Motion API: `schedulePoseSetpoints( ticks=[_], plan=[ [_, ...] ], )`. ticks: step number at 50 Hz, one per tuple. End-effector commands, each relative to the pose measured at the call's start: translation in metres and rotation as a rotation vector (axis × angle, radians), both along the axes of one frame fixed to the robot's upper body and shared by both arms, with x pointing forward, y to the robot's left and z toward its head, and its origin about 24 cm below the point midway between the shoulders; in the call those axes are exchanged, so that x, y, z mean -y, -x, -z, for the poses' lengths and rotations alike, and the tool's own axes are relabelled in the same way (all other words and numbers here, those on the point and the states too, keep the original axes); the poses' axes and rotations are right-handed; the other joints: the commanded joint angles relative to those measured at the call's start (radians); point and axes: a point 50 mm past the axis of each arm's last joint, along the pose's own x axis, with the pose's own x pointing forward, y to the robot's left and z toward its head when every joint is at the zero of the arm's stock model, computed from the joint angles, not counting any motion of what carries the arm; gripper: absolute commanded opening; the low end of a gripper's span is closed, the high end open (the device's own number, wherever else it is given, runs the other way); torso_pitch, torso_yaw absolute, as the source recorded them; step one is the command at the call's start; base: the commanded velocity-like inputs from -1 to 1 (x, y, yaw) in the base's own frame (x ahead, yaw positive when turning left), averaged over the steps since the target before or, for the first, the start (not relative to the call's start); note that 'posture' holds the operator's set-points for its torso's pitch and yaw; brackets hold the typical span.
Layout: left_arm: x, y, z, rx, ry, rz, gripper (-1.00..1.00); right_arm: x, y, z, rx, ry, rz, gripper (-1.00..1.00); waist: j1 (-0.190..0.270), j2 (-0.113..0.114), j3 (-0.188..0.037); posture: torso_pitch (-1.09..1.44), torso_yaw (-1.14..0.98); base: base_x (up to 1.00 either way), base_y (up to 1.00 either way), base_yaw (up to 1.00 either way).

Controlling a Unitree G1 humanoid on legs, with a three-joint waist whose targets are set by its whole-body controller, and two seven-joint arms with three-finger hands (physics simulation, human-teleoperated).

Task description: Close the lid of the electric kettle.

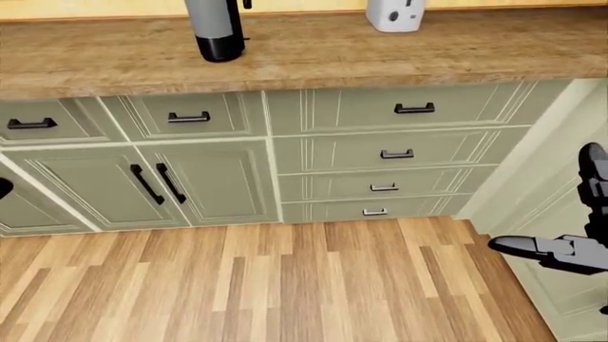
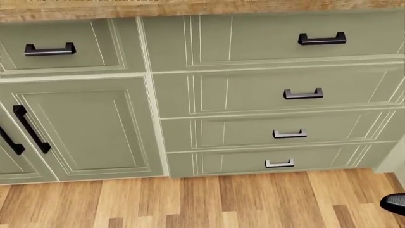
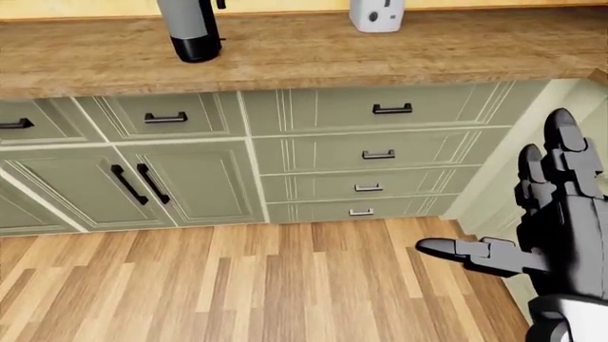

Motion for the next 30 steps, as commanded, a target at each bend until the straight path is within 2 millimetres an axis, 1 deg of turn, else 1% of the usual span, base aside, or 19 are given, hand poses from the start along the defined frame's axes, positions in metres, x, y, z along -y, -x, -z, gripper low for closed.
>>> schedulePoseSetpoints(
  ticks=[1, 2, 3, 5, 7, 9, 10, 11, 12, 13, 14, 15, 16, 17, 18, 22, 26, 28, 30],
  plan=[
    [0.0021, 0.0042, -0.0123, 0.056, -0.051, -0.009, 1.00, -0.0019, 0.0036, -0.0091, 0.048, 0.063, 0.015, 1.00, 0.000, 0.003, -0.013, 0.00, 0.00, 0.00, 0.00, 0.00],
    [0.0022, 0.0042, -0.0123, 0.056, -0.053, -0.009, 1.00, -0.0016, 0.0037, -0.0092, 0.049, 0.060, 0.014, 1.00, 0.000, 0.004, -0.013, 0.00, 0.00, 0.00, 0.00, 0.00],
    [0.0022, 0.0042, -0.0121, 0.056, -0.052, -0.009, 1.00, -0.0014, 0.0037, -0.0093, 0.051, 0.056, 0.012, 1.00, 0.002, 0.010, -0.032, 0.00, 0.00, 0.00, 0.07, 0.00],
    [0.0022, 0.0035, -0.0115, 0.055, -0.052, -0.007, 1.00, -0.0014, 0.0034, -0.0091, 0.049, 0.058, 0.015, 1.00, 0.005, 0.008, -0.027, 0.00, 0.00, 0.00, 0.18, 0.00],
    [0.0024, 0.0031, -0.0114, 0.056, -0.053, -0.005, 1.00, -0.0017, 0.0031, -0.0086, 0.049, 0.058, 0.014, 1.00, 0.003, -0.006, -0.022, 0.00, 0.00, 0.00, 0.25, 0.00],
    [0.0020, 0.0031, -0.0112, 0.056, -0.053, -0.006, 1.00, -0.0013, 0.0032, -0.0087, 0.047, 0.058, 0.014, 1.00, -0.001, -0.002, -0.027, 0.00, 0.00, 0.00, 0.25, 0.00],
    [0.0021, 0.0034, -0.0117, 0.056, -0.052, -0.005, 1.00, -0.0011, 0.0034, -0.0087, 0.049, 0.054, 0.013, 1.00, 0.000, 0.004, -0.027, 0.00, 0.00, 0.00, 0.26, 0.00],
    [0.0024, 0.0039, -0.0127, 0.057, -0.053, -0.005, 1.00, -0.0014, 0.0034, -0.0081, 0.046, 0.059, 0.013, 1.00, -0.001, 0.018, -0.025, 0.00, 0.00, 0.00, 0.25, 0.00],
    [0.0023, 0.0039, -0.0126, 0.057, -0.053, -0.005, 1.00, -0.0012, 0.0035, -0.0082, 0.046, 0.057, 0.012, 1.00, -0.002, 0.038, -0.022, 0.00, 0.00, 0.00, 0.24, 0.00],
    [0.0022, 0.0036, -0.0119, 0.056, -0.053, -0.005, 1.00, -0.0012, 0.0035, -0.0079, 0.044, 0.059, 0.013, 1.00, -0.004, 0.067, -0.024, 0.00, 0.00, 0.00, 0.25, 0.00],
    [0.0022, 0.0035, -0.0120, 0.057, -0.053, -0.004, 1.00, -0.0012, 0.0035, -0.0077, 0.045, 0.058, 0.014, 1.00, -0.001, 0.085, -0.016, 0.00, 0.00, 0.00, 0.25, 0.00],
    [0.0022, 0.0037, -0.0118, 0.056, -0.053, -0.002, 1.00, -0.0010, 0.0035, -0.0079, 0.043, 0.060, 0.014, 1.00, 0.006, 0.051, -0.016, 0.00, 0.00, 0.00, 0.25, 0.00],
    [0.0020, 0.0035, -0.0115, 0.056, -0.053, -0.002, 1.00, -0.0008, 0.0037, -0.0081, 0.045, 0.059, 0.013, 1.00, -0.001, 0.065, -0.013, 0.00, 0.00, 0.00, 0.25, 0.00],
    [0.0019, 0.0034, -0.0112, 0.055, -0.052, -0.002, 1.00, -0.0007, 0.0037, -0.0081, 0.043, 0.060, 0.013, 1.00, 0.004, 0.061, -0.013, 0.00, 0.00, 0.00, 0.25, 0.00],
    [0.0020, 0.0033, -0.0113, 0.056, -0.052, -0.002, 1.00, -0.0004, 0.0038, -0.0085, 0.043, 0.060, 0.015, 1.00, 0.003, 0.052, -0.017, 0.00, 0.00, 0.00, 0.25, 0.00],
    [0.0024, 0.0032, -0.0113, 0.055, -0.053, 0.000, 1.00, -0.0013, 0.0037, -0.0072, 0.040, 0.065, 0.012, 1.00, -0.001, 0.021, -0.013, 0.00, 0.00, 0.00, 0.24, 0.00],
    [0.0021, 0.0027, -0.0106, 0.053, -0.053, 0.002, 1.00, -0.0016, 0.0032, -0.0070, 0.038, 0.067, 0.011, 1.00, -0.002, 0.000, -0.018, 0.00, 0.00, 0.00, 0.20, 0.00],
    [0.0024, 0.0026, -0.0106, 0.053, -0.053, 0.002, 1.00, -0.0014, 0.0033, -0.0069, 0.038, 0.065, 0.011, 1.00, -0.002, -0.019, -0.019, 0.00, 0.00, 0.00, 0.21, 0.00],
    [0.0028, 0.0023, -0.0104, 0.052, -0.054, 0.003, 1.00, -0.0016, 0.0033, -0.0065, 0.037, 0.066, 0.012, 1.00, -0.002, -0.055, -0.027, 0.00, 0.00, 0.00, 0.21, 0.00]
  ],
)
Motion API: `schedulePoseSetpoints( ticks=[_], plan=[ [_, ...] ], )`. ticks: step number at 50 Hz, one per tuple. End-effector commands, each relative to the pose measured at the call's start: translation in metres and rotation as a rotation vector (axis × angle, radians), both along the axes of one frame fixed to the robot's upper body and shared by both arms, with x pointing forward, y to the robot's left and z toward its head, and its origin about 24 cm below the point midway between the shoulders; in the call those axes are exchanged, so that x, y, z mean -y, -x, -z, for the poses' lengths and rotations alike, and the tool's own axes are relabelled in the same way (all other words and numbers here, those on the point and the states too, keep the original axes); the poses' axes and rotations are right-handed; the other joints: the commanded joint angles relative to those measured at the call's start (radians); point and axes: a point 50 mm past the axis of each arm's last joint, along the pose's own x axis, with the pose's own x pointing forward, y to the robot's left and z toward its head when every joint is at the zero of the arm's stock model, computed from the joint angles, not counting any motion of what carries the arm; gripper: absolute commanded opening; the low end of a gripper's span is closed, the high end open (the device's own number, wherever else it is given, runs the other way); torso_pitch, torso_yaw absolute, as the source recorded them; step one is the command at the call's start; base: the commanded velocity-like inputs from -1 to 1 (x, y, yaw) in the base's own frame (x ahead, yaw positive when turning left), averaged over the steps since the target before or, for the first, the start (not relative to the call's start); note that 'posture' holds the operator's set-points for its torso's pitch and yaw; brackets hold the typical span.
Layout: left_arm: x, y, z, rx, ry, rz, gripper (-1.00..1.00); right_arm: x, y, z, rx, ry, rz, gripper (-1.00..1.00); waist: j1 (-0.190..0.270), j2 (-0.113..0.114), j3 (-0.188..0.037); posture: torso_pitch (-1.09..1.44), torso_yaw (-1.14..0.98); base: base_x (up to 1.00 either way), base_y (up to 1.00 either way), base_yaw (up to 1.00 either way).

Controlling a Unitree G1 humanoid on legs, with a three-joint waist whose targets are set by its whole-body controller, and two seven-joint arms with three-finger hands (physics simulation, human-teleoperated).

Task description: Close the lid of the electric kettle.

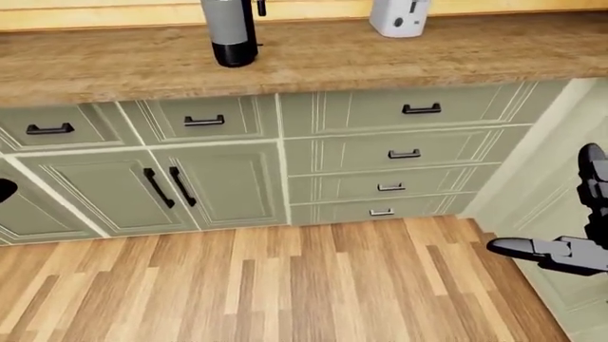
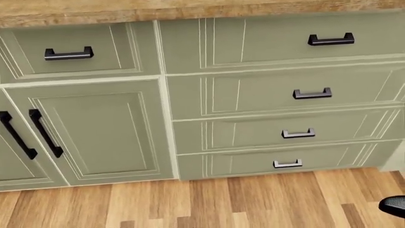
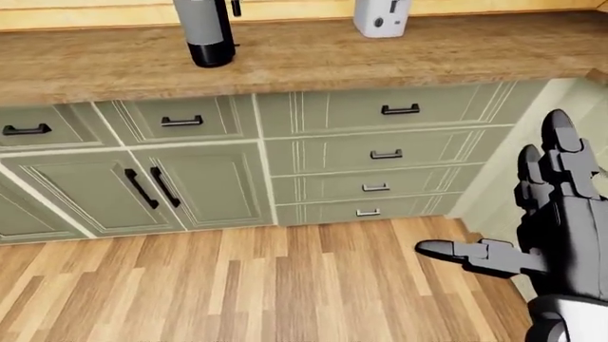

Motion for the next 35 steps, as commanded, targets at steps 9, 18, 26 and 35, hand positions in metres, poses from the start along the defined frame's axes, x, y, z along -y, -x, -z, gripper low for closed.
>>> schedulePoseSetpoints(
  ticks=[9, 18, 26, 35],
  plan=[
    [0.0038, 0.0031, -0.0121, 0.056, -0.053, 0.003, 1.00, -0.0023, 0.0029, -0.0071, 0.042, 0.045, 0.010, 1.00, 0.004, 0.037, -0.007, 0.00, 0.00, 0.00, 0.20, 0.00],
    [0.0052, 0.0027, -0.0122, 0.057, -0.051, 0.006, 1.00, -0.0026, 0.0024, -0.0067, 0.039, 0.049, 0.012, 1.00, 0.010, 0.088, -0.013, 0.00, 0.00, 0.00, 0.20, 0.00],
    [0.0074, 0.0029, -0.0126, 0.055, -0.052, 0.011, 1.00, -0.0033, 0.0020, -0.0056, 0.035, 0.053, 0.018, 1.00, -0.002, 0.013, -0.009, 0.00, 0.00, 0.00, 0.20, 0.00],
    [0.0069, 0.0019, -0.0118, 0.055, -0.052, 0.011, 1.00, -0.0047, 0.0010, -0.0041, 0.030, 0.050, 0.014, 1.00, 0.001, 0.067, -0.005, 0.00, 0.00, 0.00, 0.20, 0.00]
  ],
)
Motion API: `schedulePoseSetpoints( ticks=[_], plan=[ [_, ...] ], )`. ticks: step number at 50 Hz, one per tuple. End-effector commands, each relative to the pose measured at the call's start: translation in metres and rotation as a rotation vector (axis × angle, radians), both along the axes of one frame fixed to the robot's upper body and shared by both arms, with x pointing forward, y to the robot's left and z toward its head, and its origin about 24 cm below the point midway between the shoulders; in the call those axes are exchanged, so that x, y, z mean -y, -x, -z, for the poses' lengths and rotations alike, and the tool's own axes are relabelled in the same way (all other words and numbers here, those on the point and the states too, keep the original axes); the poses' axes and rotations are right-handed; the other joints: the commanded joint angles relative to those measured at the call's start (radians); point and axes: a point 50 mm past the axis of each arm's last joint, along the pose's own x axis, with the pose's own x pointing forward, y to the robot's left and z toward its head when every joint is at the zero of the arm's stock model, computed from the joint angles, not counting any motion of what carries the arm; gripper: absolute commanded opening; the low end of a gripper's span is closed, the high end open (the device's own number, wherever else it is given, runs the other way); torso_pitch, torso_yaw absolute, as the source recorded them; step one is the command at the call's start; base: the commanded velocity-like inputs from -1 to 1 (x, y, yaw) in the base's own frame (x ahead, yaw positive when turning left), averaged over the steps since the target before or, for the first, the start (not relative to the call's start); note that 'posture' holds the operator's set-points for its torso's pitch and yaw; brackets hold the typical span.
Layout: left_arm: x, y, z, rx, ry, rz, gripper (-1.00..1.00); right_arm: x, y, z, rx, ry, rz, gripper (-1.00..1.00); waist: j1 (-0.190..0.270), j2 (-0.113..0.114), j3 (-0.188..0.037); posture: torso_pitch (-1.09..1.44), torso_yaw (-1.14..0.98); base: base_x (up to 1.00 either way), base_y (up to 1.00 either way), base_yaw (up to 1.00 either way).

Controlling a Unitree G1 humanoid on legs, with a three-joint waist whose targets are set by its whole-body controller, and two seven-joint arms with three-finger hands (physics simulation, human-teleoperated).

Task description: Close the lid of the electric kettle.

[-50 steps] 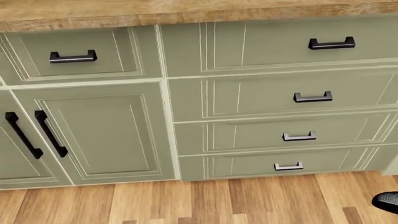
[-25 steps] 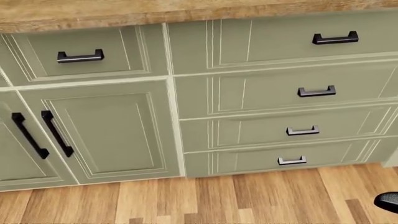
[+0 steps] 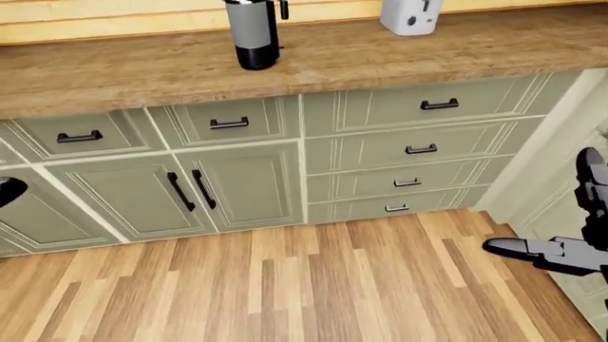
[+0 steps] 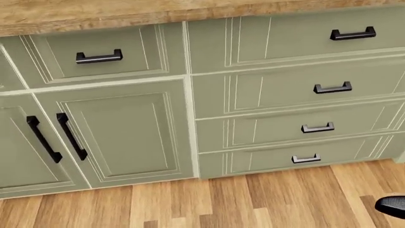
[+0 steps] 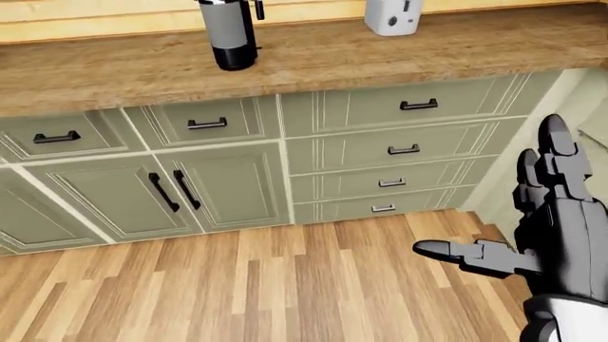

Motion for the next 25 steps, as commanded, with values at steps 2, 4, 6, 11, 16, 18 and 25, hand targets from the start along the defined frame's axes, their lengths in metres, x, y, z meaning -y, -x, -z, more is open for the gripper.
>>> schedulePoseSetpoints(
  ticks=[2, 4, 6, 11, 16, 18, 25],
  plan=[
    [0.0006, 0.0042, -0.0107, 0.046, -0.036, -0.012, 1.00, -0.0041, 0.0022, -0.0081, 0.047, 0.038, -0.013, 1.00, 0.001, 0.051, -0.024, 0.00, 0.00, 0.00, 0.20, 0.00],
    [0.0008, 0.0039, -0.0107, 0.046, -0.037, -0.012, 1.00, -0.0041, 0.0021, -0.0081, 0.047, 0.038, -0.013, 1.00, 0.009, 0.037, -0.012, 0.00, 0.00, 0.00, 0.20, 0.00],
    [0.0011, 0.0044, -0.0116, 0.047, -0.038, -0.011, 1.00, -0.0041, 0.0020, -0.0083, 0.047, 0.038, -0.014, 1.00, 0.007, 0.029, -0.007, 0.00, 0.00, 0.00, 0.20, 0.00],
    [0.0004, 0.0040, -0.0107, 0.047, -0.037, -0.012, 1.00, -0.0043, 0.0022, -0.0072, 0.046, 0.037, -0.011, 1.00, 0.005, -0.020, -0.010, 0.00, 0.00, 0.00, 0.20, 0.00],
    [0.0002, 0.0048, -0.0112, 0.048, -0.037, -0.013, 1.00, -0.0046, 0.0021, -0.0070, 0.045, 0.038, -0.012, 1.00, 0.004, -0.109, -0.027, 0.00, 0.00, 0.00, 0.20, 0.00],
    [0.0006, 0.0050, -0.0116, 0.048, -0.038, -0.012, 1.00, -0.0047, 0.0020, -0.0069, 0.045, 0.037, -0.012, 1.00, 0.002, -0.078, -0.019, 0.00, 0.00, 0.00, 0.20, 0.00],
    [0.0007, 0.0038, -0.0109, 0.048, -0.038, -0.011, 1.00, -0.0055, 0.0014, -0.0064, 0.042, 0.037, -0.013, 1.00, 0.003, -0.026, -0.009, 0.00, 0.00, 0.00, 0.20, 0.00]
  ],
)
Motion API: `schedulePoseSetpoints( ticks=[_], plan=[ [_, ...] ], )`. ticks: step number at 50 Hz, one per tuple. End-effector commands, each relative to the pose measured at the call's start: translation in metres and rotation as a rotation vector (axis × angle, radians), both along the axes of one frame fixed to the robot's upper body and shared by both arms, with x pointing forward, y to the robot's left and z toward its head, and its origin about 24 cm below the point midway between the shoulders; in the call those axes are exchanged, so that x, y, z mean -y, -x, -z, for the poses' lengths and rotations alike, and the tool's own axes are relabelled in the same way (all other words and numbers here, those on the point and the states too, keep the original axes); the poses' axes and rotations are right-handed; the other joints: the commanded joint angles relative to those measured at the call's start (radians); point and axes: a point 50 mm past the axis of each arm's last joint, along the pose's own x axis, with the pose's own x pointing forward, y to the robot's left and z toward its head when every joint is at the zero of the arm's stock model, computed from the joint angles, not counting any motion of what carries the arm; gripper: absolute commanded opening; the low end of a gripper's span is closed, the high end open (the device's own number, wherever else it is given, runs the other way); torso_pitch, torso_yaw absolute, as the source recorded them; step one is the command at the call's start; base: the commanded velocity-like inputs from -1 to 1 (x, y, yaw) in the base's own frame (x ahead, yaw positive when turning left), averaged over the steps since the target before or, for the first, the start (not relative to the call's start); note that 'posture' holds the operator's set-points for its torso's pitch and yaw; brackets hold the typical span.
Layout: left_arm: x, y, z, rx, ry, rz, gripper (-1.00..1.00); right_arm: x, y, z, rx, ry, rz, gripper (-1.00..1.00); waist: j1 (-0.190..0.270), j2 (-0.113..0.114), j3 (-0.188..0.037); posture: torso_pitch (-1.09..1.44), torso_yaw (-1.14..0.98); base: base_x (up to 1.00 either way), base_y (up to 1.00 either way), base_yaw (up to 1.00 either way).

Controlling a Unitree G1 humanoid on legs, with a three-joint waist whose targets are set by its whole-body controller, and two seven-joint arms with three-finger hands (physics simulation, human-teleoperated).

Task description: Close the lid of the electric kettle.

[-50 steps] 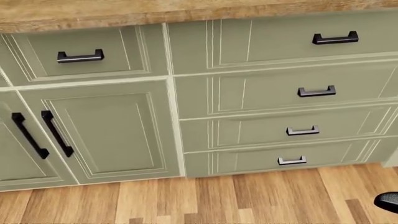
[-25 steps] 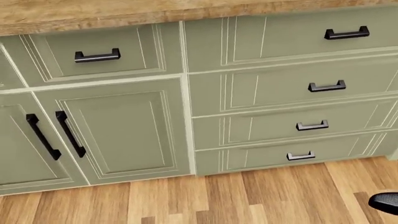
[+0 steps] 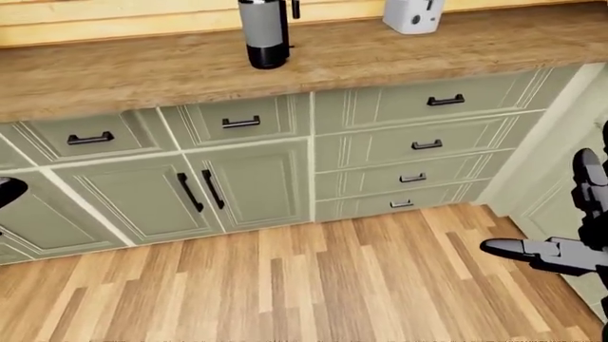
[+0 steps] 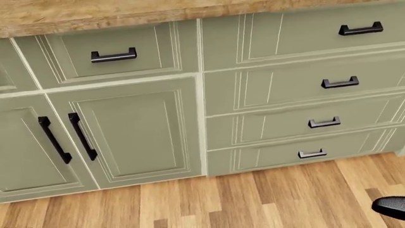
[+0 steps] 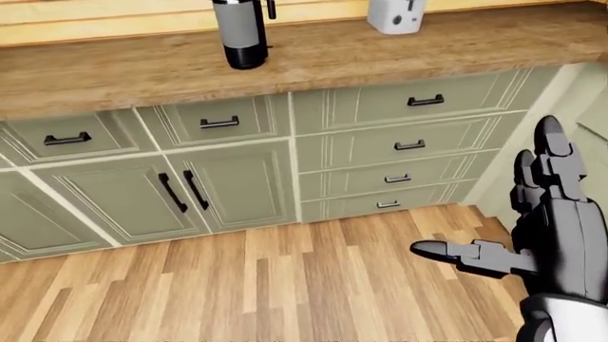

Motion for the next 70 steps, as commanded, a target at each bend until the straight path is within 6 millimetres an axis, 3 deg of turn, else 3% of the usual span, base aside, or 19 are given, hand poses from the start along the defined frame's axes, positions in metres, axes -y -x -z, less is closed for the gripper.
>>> schedulePoseSetpoints(
  ticks=[1, 2, 3, 4, 6, 12, 15, 16, 18, 20, 25, 27, 28, 29, 34, 35, 49, 69, 70],
  plan=[
    [0.0004, 0.0038, -0.0108, 0.050, -0.039, -0.012, 1.00, -0.0037, 0.0023, -0.0077, 0.047, 0.036, -0.013, 1.00, 0.000, 0.005, -0.008, 0.00, 0.00, 0.00, 0.21, 0.00],
    [0.0001, 0.0037, -0.0105, 0.050, -0.038, -0.013, 1.00, -0.0038, 0.0023, -0.0076, 0.047, 0.036, -0.013, 1.00, -0.001, 0.033, -0.015, 0.00, 0.00, 0.00, 0.20, 0.00],
    [-0.0002, 0.0037, -0.0104, 0.050, -0.038, -0.013, 1.00, -0.0041, 0.0020, -0.0077, 0.047, 0.036, -0.013, 1.00, 0.000, 0.078, -0.028, 0.00, 0.00, 0.00, 0.20, 0.00],
    [0.0000, 0.0036, -0.0105, 0.050, -0.039, -0.013, 1.00, -0.0044, 0.0018, -0.0076, 0.046, 0.036, -0.013, 1.00, 0.008, 0.044, -0.019, 0.00, 0.00, 0.00, 0.20, 0.00],
    [-0.0001, 0.0031, -0.0096, 0.050, -0.036, -0.012, 1.00, -0.0047, 0.0016, -0.0072, 0.046, 0.037, -0.014, 1.00, 0.008, 0.044, -0.008, 0.00, 0.00, 0.00, 0.20, 0.00],
    [0.0003, 0.0043, -0.0109, 0.050, -0.036, -0.013, 1.00, -0.0046, 0.0015, -0.0071, 0.045, 0.037, -0.015, 1.00, 0.004, -0.022, -0.006, 0.00, 0.00, 0.00, 0.20, 0.00],
    [0.0000, 0.0041, -0.0103, 0.049, -0.036, -0.013, 1.00, -0.0049, 0.0013, -0.0076, 0.045, 0.038, -0.015, 1.00, 0.002, -0.084, -0.019, 0.00, 0.00, 0.00, 0.20, 0.00],
    [0.0001, 0.0043, -0.0110, 0.050, -0.036, -0.012, 1.00, -0.0049, 0.0014, -0.0073, 0.044, 0.039, -0.015, 1.00, -0.005, -0.054, -0.009, 0.00, 0.00, 0.00, 0.20, 0.00],
    [-0.0003, 0.0040, -0.0100, 0.048, -0.035, -0.013, 1.00, -0.0050, 0.0014, -0.0072, 0.043, 0.039, -0.015, 1.00, 0.001, -0.065, -0.017, 0.00, 0.00, 0.00, 0.20, 0.00],
    [-0.0001, 0.0044, -0.0110, 0.049, -0.035, -0.013, 1.00, -0.0049, 0.0012, -0.0077, 0.044, 0.039, -0.015, 1.00, 0.001, -0.059, -0.025, 0.00, 0.00, 0.00, 0.20, 0.00],
    [-0.0003, 0.0030, -0.0093, 0.047, -0.036, -0.012, 1.00, -0.0056, 0.0008, -0.0071, 0.046, 0.039, -0.019, 1.00, -0.005, -0.009, 0.001, 0.00, 0.00, 0.00, 0.16, 0.00],
    [0.0000, 0.0031, -0.0101, 0.049, -0.036, -0.011, 1.00, -0.0052, 0.0006, -0.0068, 0.050, 0.014, -0.025, 1.00, -0.024, 0.064, -0.013, 0.00, 0.00, 0.00, 0.00, 0.00],
    [0.0000, 0.0025, -0.0086, 0.046, -0.035, -0.012, 1.00, -0.0051, 0.0003, -0.0065, 0.050, 0.010, -0.028, 1.00, -0.018, 0.030, 0.006, 0.00, 0.00, 0.00, 0.00, 0.00],
    [0.0001, 0.0028, -0.0094, 0.047, -0.035, -0.011, 1.00, -0.0056, 0.0001, -0.0070, 0.050, 0.010, -0.030, 1.00, -0.011, 0.022, 0.011, 0.00, 0.00, 0.00, 0.00, 0.00],
    [0.0001, 0.0028, -0.0089, 0.046, -0.035, -0.012, 1.00, -0.0064, -0.0017, -0.0056, 0.046, 0.003, -0.034, 1.00, -0.003, -0.044, 0.001, 0.00, 0.00, 0.00, 0.00, 0.00],
    [-0.0001, 0.0030, -0.0092, 0.047, -0.035, -0.012, 1.00, -0.0067, -0.0013, -0.0061, 0.046, 0.005, -0.035, 1.00, 0.001, -0.031, 0.003, 0.00, 0.00, 0.00, 0.00, 0.00],
    [0.0004, 0.0024, -0.0081, 0.046, -0.036, -0.012, 1.00, -0.0072, -0.0033, -0.0044, 0.034, 0.012, -0.034, 1.00, 0.006, -0.019, -0.013, 0.00, 0.00, 0.00, 0.00, 0.00],
    [0.0004, 0.0025, -0.0088, 0.049, -0.038, -0.010, 1.00, -0.0077, -0.0001, -0.0051, 0.080, -0.010, -0.049, 1.00, 0.004, -0.017, -0.019, 0.00, 0.00, 0.00, 0.00, 0.00],
    [0.0002, 0.0024, -0.0082, 0.048, -0.038, -0.010, 1.00, -0.0088, 0.0002, -0.0054, 0.078, -0.005, -0.054, 1.00, 0.010, -0.014, -0.037, 0.00, 0.00, 0.00, 0.00, 0.15]
  ],
)
